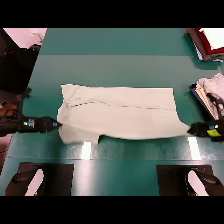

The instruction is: Fold the shirts.

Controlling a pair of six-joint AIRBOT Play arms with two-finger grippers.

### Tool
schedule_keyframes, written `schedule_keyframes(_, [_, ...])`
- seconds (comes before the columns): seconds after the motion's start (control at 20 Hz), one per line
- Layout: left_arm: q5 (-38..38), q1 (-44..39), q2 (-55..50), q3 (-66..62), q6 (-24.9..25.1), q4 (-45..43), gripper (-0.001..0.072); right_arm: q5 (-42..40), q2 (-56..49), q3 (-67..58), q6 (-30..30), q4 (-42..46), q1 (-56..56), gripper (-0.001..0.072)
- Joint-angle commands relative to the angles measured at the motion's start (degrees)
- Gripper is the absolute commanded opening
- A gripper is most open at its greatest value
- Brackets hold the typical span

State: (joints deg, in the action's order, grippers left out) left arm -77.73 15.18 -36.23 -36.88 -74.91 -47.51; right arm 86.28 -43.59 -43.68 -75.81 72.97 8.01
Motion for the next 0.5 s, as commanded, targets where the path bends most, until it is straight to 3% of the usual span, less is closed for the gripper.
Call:
schedule_keyframes(0.0, [11.5, 0.0, -0.2, -4.5, 3.1, 1.2, 0.003, -4.9, -6.1, -6.7, -0.4, -3.2, -0.2, 0.0014])
schedule_keyframes(0.45, [17.7, 0.0, -30.1, -18.3, 13.1, 7.5, 0.0031, -11.4, -32.3, -25.5, -2.1, -3.0, -6.8, 0.0014])
